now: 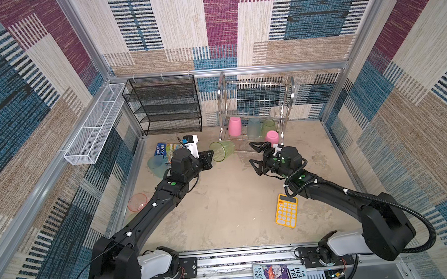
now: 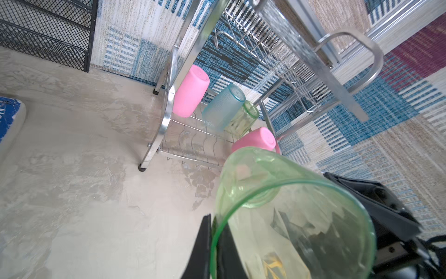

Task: Load the cups into the dish rack
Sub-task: 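Lift the green cup with left gripper toward right gripper while right gripper approaches, then close the right gripper on the green cup's base beside the left gripper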

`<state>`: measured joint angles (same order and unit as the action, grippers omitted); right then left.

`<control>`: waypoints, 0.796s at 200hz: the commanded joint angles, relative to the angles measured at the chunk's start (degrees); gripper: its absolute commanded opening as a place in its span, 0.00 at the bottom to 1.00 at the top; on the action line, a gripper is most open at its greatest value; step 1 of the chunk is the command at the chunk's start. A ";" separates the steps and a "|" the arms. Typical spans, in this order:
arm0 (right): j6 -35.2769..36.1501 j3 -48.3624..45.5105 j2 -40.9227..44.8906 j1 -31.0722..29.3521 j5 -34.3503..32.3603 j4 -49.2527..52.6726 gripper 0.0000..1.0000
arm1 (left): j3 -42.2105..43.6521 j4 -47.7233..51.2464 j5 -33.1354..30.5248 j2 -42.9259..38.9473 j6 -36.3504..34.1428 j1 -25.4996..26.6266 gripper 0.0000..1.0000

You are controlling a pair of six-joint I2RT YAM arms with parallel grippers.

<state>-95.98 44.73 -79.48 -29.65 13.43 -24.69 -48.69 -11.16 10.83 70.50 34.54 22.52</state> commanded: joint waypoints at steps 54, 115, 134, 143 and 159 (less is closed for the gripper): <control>-7.86 3.46 -5.17 -0.32 2.02 -5.90 0.94 | 2.11 -15.37 9.03 3.92 3.28 0.67 0.00; -8.09 8.55 -10.65 -0.33 4.05 -6.07 0.93 | 1.82 -15.32 10.61 5.49 2.84 0.67 0.00; -7.99 9.74 -11.38 -0.37 3.82 -5.74 0.93 | 1.36 -15.37 11.32 6.13 2.90 0.68 0.00; -7.86 10.40 -11.85 -0.34 3.94 -5.56 0.93 | 1.36 -15.30 11.32 6.22 2.89 0.68 0.00; -7.72 11.41 -12.57 -0.43 4.43 -5.55 0.94 | 1.35 -15.09 11.14 6.25 2.66 0.67 0.00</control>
<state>-103.22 54.76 -91.18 -30.00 16.23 -28.88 -46.70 -23.75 21.21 76.73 37.32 23.27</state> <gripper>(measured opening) 0.934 0.079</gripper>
